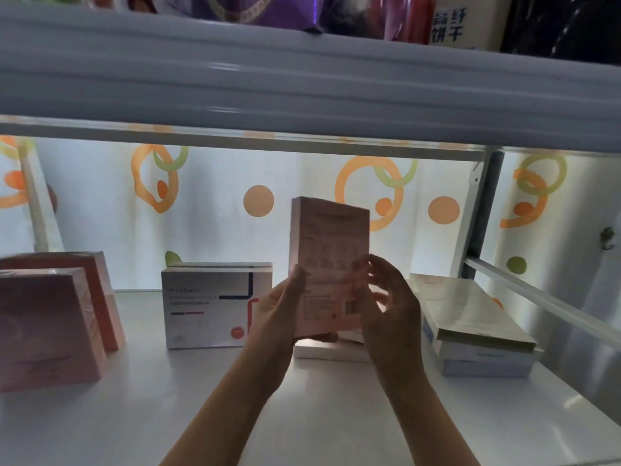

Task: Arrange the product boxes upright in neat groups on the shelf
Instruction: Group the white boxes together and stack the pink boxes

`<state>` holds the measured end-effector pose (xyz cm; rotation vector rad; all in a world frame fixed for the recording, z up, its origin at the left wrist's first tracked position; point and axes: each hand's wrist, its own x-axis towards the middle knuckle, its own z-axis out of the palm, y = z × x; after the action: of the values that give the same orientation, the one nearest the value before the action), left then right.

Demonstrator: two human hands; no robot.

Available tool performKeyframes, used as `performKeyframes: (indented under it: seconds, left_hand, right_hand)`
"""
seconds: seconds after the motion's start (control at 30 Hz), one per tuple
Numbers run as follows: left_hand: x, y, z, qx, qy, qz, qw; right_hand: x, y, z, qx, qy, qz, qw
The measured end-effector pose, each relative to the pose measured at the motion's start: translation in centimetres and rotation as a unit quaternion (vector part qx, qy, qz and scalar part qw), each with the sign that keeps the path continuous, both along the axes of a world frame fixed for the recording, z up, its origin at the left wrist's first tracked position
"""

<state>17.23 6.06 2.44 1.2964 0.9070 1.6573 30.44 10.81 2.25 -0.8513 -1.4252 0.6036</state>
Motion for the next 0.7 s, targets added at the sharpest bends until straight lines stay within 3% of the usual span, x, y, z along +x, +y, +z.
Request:
performKeyframes:
  seconds: [0.17, 0.7]
  left_hand:
    - [0.4, 0.6, -0.4, -0.028, 0.007, 0.054, 0.998]
    - [0.3, 0.8, -0.8, -0.04, -0.011, 0.096, 0.995]
  right_hand:
    - [0.4, 0.1, -0.5, -0.021, 0.025, -0.01, 0.999]
    - [0.8, 0.0, -1.7, -0.034, 0.067, 0.017, 0.997]
